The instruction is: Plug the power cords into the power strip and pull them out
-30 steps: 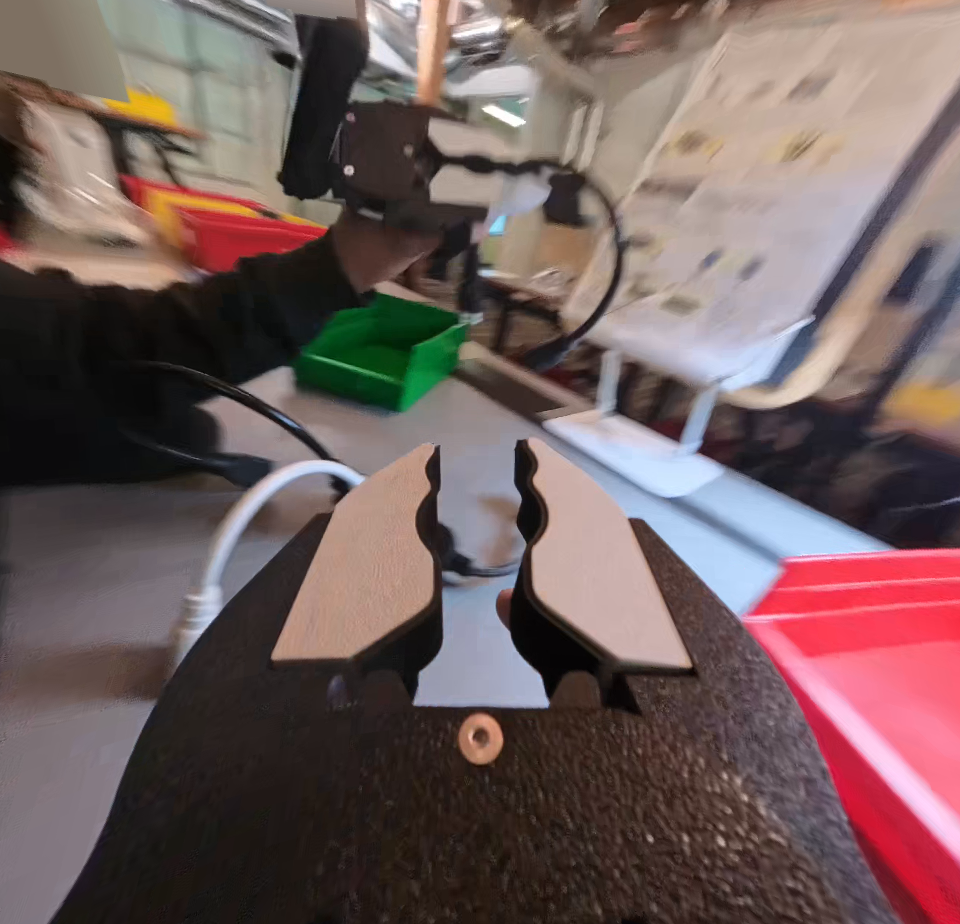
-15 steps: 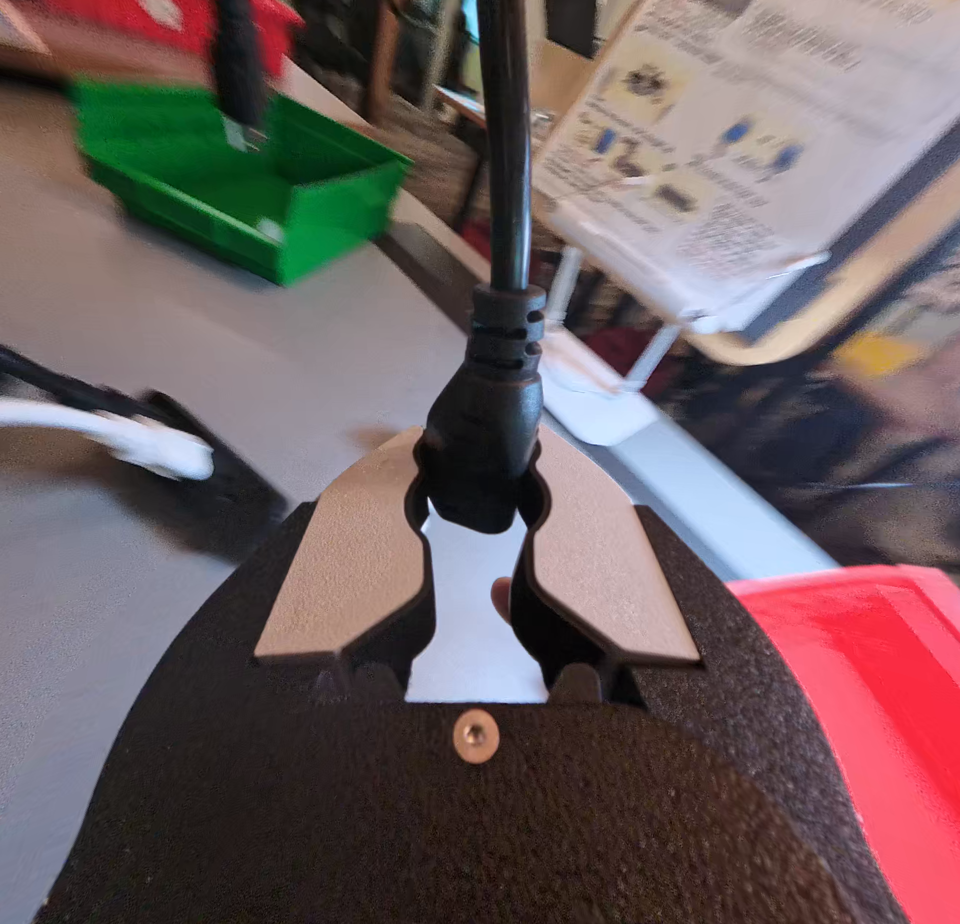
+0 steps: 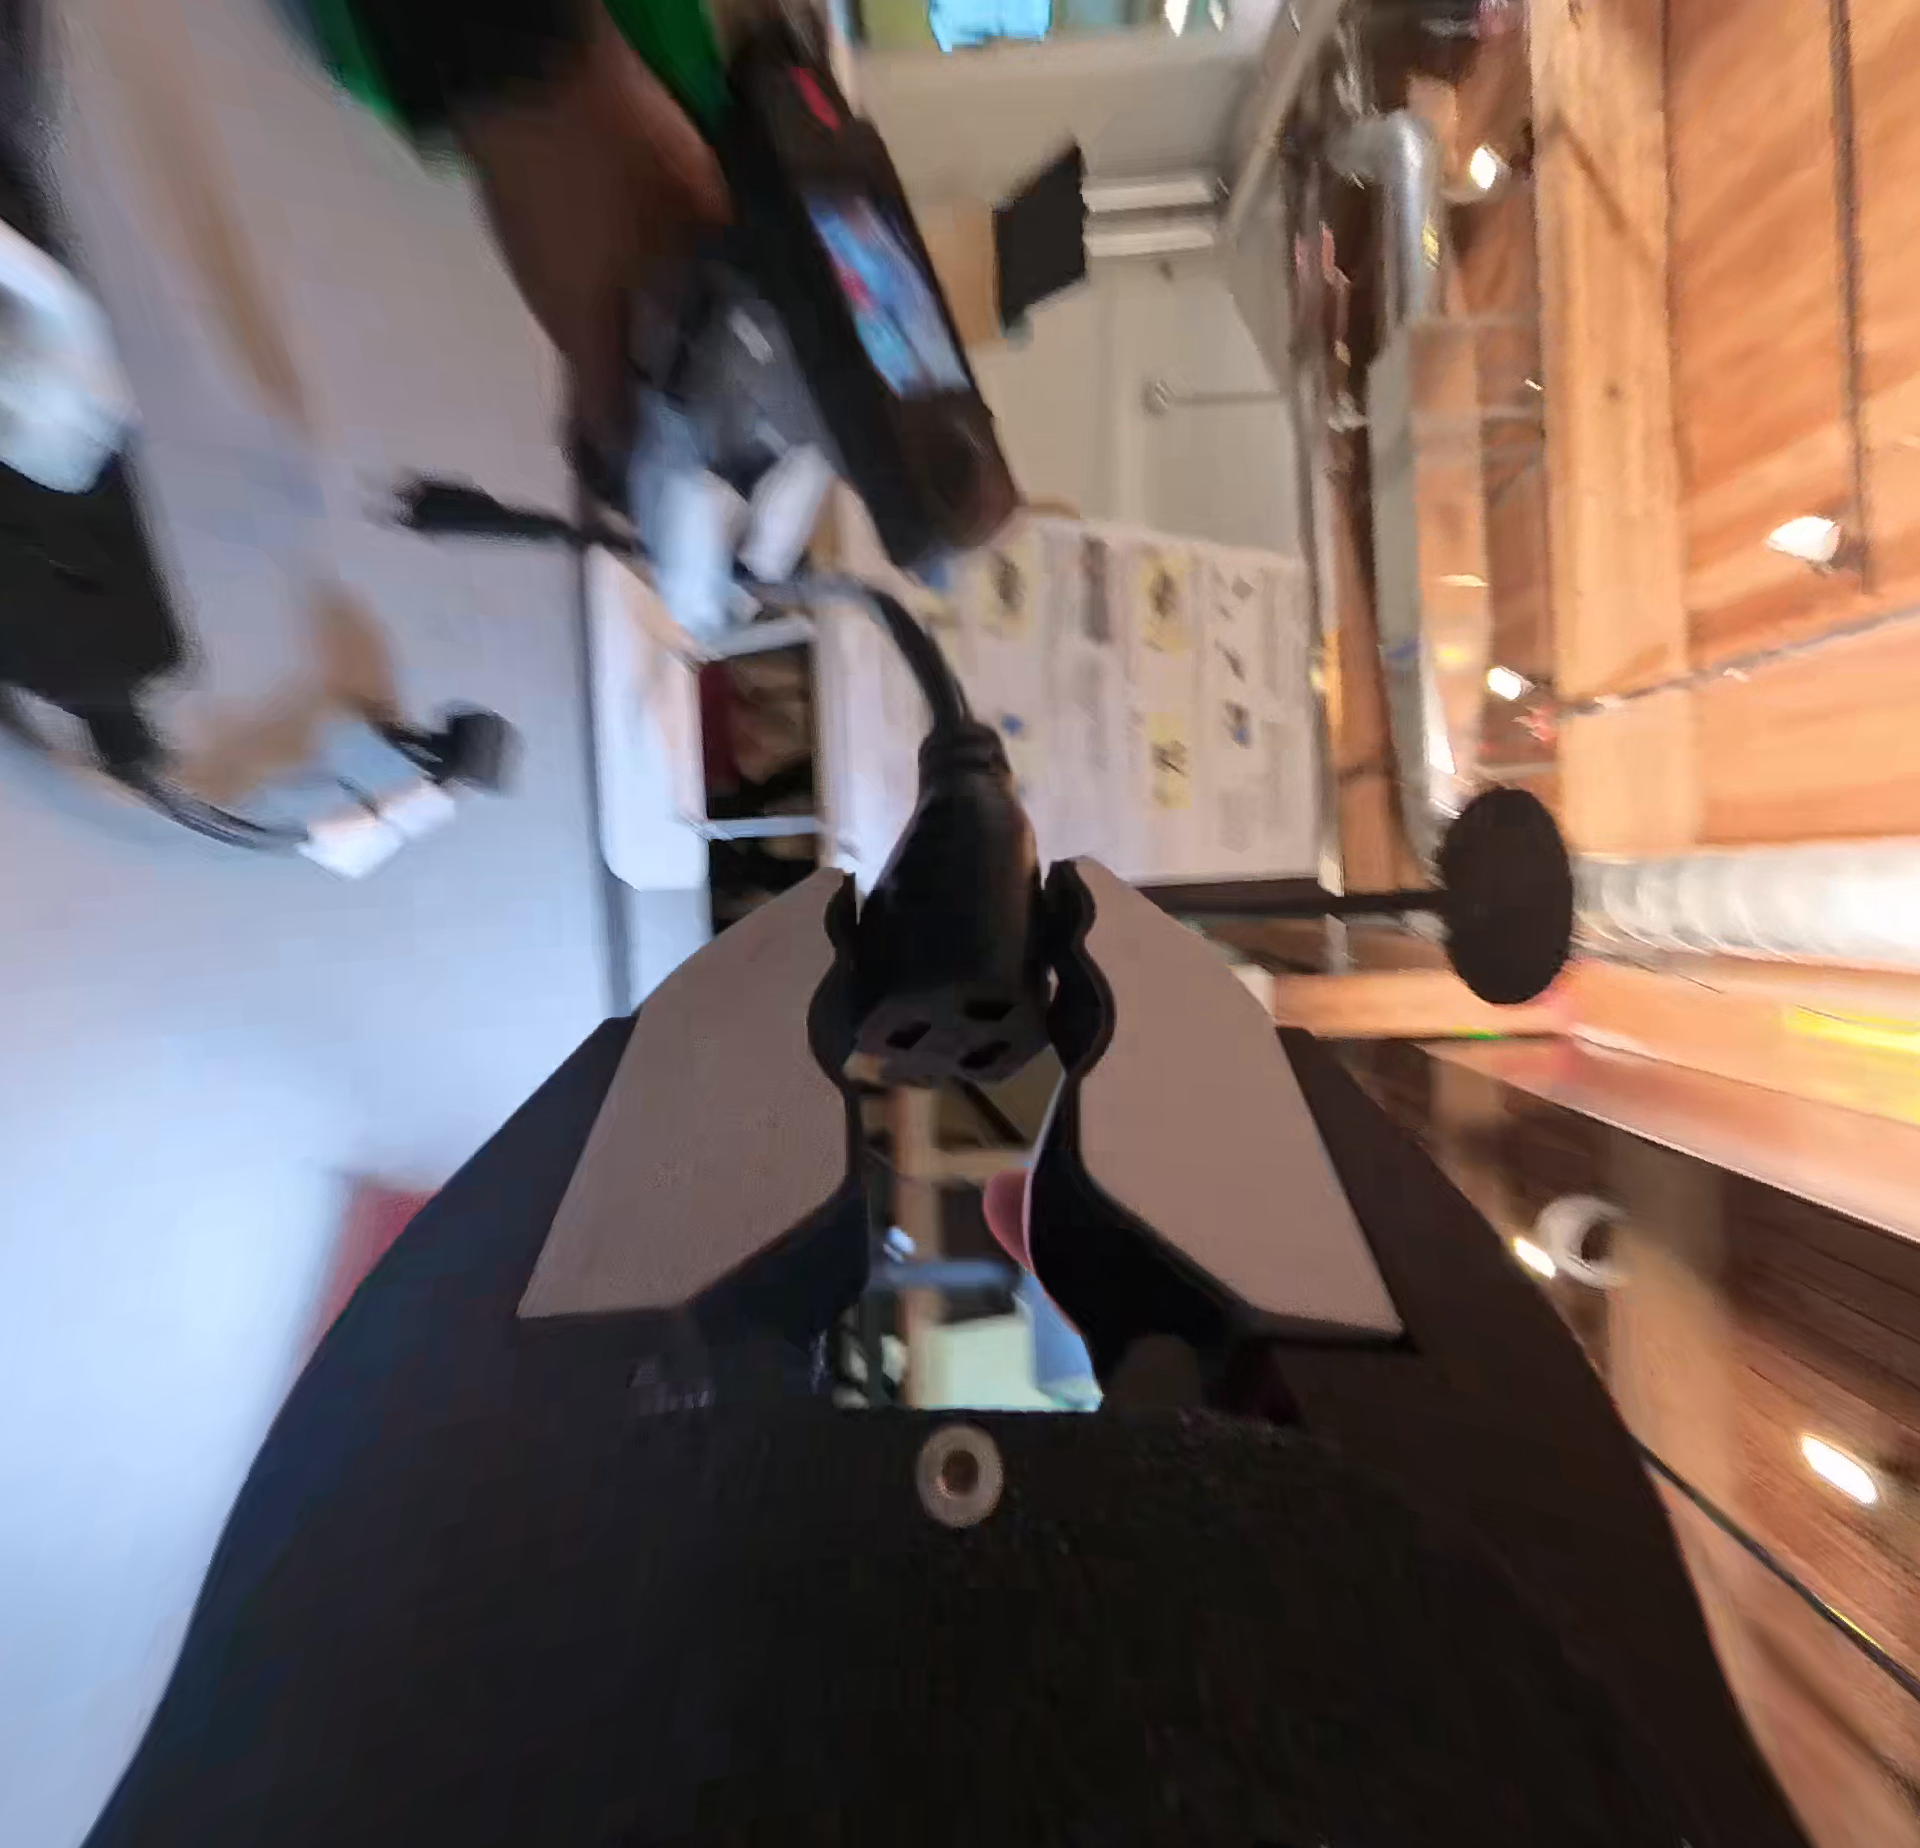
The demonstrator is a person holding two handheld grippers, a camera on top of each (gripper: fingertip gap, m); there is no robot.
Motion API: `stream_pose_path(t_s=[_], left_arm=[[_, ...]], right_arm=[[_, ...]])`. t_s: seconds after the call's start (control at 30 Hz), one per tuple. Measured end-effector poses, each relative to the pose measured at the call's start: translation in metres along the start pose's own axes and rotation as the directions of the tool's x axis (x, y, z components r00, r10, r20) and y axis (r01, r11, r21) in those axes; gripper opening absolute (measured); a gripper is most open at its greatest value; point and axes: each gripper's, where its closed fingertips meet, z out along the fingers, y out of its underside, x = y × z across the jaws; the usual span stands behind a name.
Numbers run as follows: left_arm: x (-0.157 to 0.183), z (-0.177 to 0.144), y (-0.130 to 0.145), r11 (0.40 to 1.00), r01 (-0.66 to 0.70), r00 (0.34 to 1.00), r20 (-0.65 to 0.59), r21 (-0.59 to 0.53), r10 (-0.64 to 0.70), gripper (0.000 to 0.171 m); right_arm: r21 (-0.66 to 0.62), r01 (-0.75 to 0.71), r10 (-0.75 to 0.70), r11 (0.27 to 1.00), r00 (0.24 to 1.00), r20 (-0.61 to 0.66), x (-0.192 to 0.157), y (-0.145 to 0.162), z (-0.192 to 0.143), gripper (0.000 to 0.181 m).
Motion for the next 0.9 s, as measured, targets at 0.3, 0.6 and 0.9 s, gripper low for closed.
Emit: stream_pose_path(t_s=[0.3,0.6,0.9], left_arm=[[0.009,0.024,-0.033,0.991,0.132,0.977,-0.166,-0.022,-0.134,0.003],[-0.008,-0.033,-0.086,0.791,0.589,0.722,-0.544,0.162,-0.426,0.002],[-0.02,-0.08,-0.077,0.879,0.4,0.881,-0.371,0.258,-0.292,0.002]], right_arm=[[0.241,0.081,-0.147,0.967,0.951,0.272,-0.086,-0.086,0.002,0.031],[0.274,-0.106,-0.025,0.956,0.9,0.435,-0.154,-0.078,0.017,0.0],[0.083,-0.772,0.629,0.631,0.571,0.527,-0.076,-0.046,-0.008,0.017]])
